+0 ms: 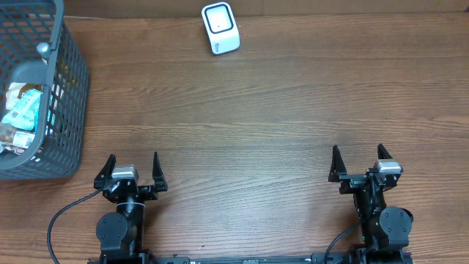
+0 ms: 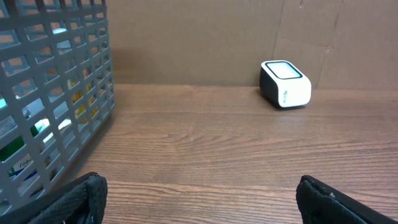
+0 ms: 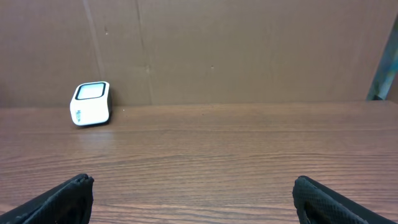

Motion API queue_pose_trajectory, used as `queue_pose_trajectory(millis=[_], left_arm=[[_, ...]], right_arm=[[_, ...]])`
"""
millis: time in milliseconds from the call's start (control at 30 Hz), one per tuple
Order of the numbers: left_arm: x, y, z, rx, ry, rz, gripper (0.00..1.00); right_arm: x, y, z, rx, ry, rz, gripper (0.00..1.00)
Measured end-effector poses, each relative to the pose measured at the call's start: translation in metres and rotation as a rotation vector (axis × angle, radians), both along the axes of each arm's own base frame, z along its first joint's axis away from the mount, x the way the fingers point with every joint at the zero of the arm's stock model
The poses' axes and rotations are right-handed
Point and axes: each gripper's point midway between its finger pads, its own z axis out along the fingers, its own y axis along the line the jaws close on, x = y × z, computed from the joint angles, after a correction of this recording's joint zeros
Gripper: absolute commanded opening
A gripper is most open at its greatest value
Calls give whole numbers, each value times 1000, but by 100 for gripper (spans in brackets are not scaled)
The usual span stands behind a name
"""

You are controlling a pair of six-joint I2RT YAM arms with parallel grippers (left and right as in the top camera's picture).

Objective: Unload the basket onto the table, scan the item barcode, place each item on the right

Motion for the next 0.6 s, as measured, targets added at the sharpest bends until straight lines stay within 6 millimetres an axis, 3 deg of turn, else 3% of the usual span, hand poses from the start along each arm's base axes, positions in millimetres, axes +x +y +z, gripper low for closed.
queue_pose_trajectory(millis=[200, 333, 467, 600], left_arm=[[0, -4, 1, -1, -6, -21, 99], [1, -7, 15, 1, -60, -40, 100], [-1, -20, 50, 12, -199, -117, 100], [-18, -40, 110, 34, -414, -231, 100]], right_arm=[[0, 0, 0, 0, 0, 0, 100], [0, 0, 0, 0, 0, 0, 100], [0, 0, 0, 0, -1, 0, 100], [0, 0, 0, 0, 0, 0, 100]])
